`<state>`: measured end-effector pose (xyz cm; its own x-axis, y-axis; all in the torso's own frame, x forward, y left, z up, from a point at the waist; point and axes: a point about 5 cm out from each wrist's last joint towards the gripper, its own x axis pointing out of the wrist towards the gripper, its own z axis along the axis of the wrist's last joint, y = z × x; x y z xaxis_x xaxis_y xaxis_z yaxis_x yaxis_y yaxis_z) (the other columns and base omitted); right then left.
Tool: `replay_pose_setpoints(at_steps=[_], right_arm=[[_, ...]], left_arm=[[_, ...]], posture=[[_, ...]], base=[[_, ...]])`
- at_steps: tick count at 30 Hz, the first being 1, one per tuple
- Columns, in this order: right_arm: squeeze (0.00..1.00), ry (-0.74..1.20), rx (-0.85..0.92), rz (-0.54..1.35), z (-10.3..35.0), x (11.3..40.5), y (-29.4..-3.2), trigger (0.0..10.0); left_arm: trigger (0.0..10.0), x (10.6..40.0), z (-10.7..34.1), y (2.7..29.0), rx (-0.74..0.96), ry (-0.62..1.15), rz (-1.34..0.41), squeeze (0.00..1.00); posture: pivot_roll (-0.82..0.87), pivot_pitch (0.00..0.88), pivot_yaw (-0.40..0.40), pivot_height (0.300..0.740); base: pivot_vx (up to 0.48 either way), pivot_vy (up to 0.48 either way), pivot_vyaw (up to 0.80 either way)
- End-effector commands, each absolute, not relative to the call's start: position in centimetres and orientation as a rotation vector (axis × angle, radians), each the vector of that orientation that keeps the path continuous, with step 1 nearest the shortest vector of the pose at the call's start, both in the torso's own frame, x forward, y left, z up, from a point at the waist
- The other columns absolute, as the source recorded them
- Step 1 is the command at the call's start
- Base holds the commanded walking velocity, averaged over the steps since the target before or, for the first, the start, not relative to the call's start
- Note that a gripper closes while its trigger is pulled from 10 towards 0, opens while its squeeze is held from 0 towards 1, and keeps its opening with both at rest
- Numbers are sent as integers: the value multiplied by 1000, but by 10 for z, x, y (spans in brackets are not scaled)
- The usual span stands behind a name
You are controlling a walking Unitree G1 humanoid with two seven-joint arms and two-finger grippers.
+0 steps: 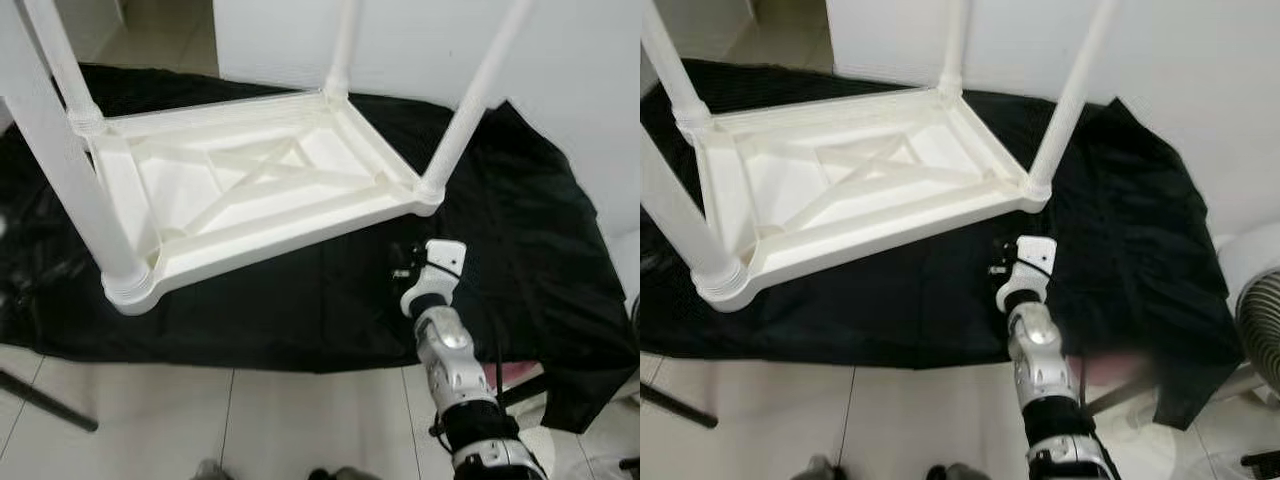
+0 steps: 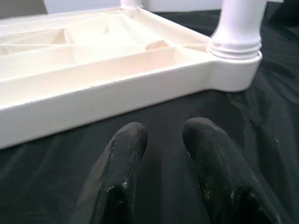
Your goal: Building children table
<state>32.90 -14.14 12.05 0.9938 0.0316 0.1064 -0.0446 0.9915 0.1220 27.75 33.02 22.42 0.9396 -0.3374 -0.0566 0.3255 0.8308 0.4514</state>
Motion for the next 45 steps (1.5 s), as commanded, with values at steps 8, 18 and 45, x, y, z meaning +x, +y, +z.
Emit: replay_pose_setpoints(at_steps=[8, 18, 45], right_arm=[[0, -52, 145, -57, 112, 331, -155, 10000], [0, -15, 128, -149, 113, 343, -171, 10000], [0, 92, 99, -164, 119, 374, -192, 10000]], left_arm=[[10000, 312, 211, 313, 450, -67, -268, 0], [10000, 323, 190, 272, 394, -98, -393, 0], [10000, 278, 144, 130, 171, -146, -842, 0]], posture=[[50, 101, -97, 740], [40, 97, -89, 740], [58, 92, -110, 740]], base=[[0, 0, 0], [0, 0, 0], [0, 0, 0]])
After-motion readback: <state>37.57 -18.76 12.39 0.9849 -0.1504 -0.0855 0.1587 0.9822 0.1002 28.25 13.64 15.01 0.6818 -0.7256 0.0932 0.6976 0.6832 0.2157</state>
